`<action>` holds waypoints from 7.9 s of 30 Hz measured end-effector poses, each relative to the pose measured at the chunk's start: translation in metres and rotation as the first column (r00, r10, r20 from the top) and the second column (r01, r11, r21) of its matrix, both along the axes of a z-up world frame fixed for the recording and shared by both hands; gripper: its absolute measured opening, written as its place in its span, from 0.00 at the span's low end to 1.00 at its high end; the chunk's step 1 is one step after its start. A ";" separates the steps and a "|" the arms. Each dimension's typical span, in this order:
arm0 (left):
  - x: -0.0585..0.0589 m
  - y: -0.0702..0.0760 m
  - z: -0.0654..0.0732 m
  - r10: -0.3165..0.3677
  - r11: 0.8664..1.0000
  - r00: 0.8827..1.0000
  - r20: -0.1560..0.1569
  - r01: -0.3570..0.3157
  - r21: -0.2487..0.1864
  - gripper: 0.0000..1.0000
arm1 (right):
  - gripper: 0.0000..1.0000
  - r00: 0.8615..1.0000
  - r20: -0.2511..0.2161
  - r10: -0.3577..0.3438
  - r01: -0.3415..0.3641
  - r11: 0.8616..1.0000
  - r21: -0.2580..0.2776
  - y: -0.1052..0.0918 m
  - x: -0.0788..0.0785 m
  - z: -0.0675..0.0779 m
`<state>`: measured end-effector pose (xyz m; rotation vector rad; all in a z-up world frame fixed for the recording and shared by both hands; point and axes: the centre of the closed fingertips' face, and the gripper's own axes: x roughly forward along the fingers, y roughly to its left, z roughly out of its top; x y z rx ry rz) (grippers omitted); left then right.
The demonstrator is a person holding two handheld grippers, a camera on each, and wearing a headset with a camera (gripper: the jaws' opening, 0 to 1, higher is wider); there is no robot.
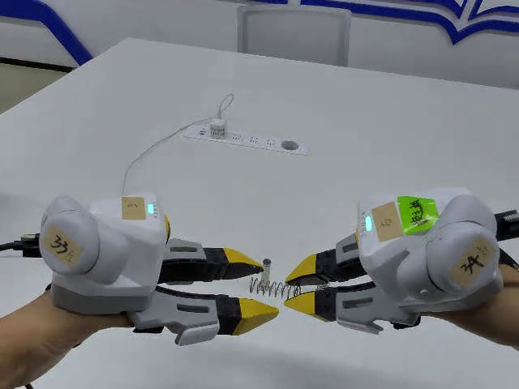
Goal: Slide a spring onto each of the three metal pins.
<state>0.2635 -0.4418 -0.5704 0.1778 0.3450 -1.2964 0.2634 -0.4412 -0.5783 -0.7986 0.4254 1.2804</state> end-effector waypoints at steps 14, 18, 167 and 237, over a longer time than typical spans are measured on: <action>0.001 -0.001 0.001 -0.019 0.999 0.993 0.112 0.014 0.044 0.13 | 0.11 0.999 0.011 0.038 -0.039 0.999 0.013 0.001 -0.005 0.005; -0.001 -0.003 0.004 -0.032 0.999 0.990 0.136 0.026 0.040 0.11 | 0.11 0.999 0.016 0.040 -0.040 0.999 0.023 0.000 -0.003 0.009; 0.035 0.104 -0.010 0.396 0.918 0.918 -0.029 -0.397 -0.010 1.00 | 0.11 0.865 -0.337 -0.371 0.459 0.857 0.236 0.007 0.102 -0.021; 0.024 0.096 -0.022 0.411 0.911 0.908 -0.082 -0.412 0.006 1.00 | 0.18 0.876 -0.255 -0.409 0.448 0.886 0.120 -0.002 0.096 -0.068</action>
